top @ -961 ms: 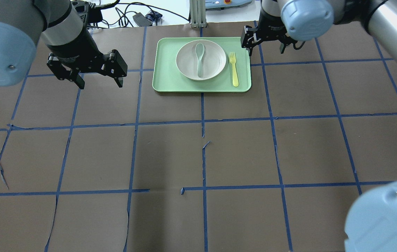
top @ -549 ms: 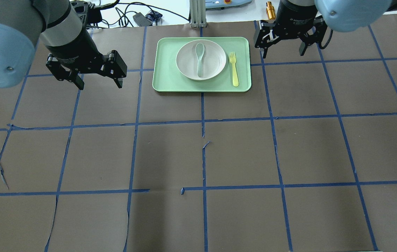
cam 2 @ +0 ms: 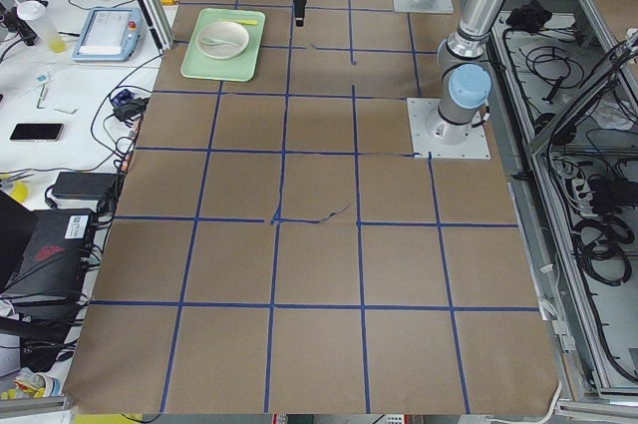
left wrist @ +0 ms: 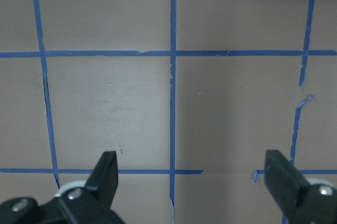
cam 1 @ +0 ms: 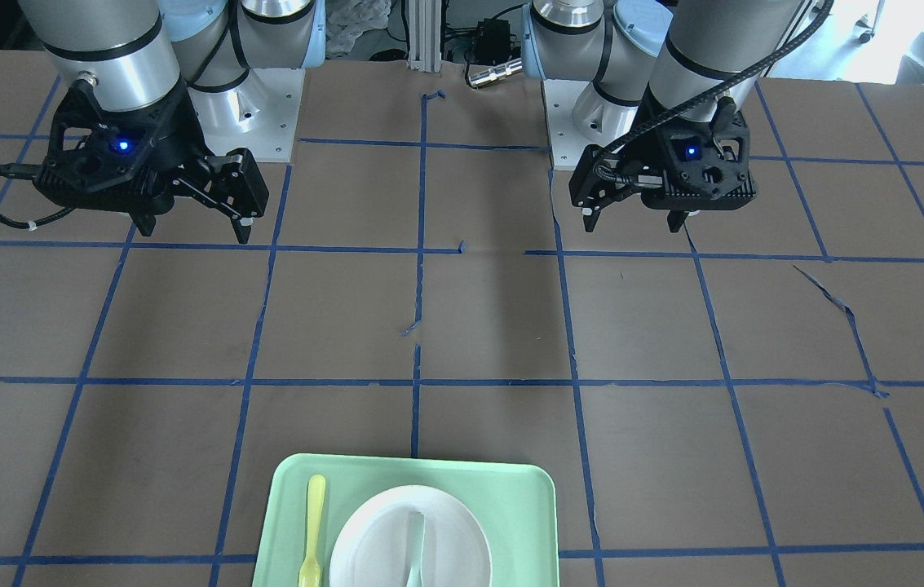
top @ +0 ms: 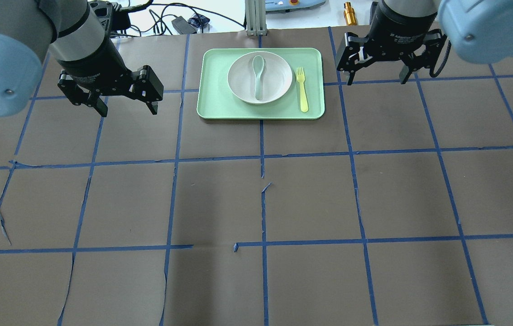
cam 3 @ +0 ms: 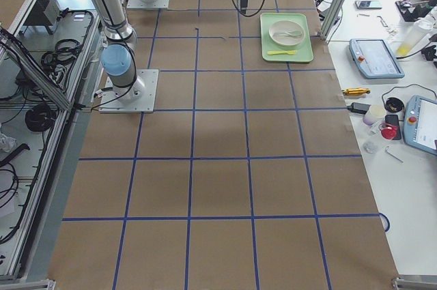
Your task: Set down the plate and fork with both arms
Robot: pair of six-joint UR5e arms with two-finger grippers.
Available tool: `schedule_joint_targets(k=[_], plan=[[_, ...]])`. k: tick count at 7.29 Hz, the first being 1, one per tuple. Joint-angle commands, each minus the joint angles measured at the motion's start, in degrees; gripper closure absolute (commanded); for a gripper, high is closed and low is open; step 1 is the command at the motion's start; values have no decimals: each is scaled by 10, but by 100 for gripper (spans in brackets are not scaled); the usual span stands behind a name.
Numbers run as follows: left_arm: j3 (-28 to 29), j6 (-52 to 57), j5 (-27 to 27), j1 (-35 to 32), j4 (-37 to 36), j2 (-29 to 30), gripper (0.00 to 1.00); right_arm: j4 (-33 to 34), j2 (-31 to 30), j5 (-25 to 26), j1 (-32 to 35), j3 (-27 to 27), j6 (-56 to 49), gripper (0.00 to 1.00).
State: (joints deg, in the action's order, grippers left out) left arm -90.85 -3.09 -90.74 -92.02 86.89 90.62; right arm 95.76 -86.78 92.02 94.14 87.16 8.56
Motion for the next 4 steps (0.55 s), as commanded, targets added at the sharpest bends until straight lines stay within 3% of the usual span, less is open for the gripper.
schedule_joint_targets(k=[1,4], plan=[[0,0,0,0,0,0,0,44,-25,3,0,52,21,0],[0,0,0,0,0,0,0,5,-25,3,0,35,21,0]])
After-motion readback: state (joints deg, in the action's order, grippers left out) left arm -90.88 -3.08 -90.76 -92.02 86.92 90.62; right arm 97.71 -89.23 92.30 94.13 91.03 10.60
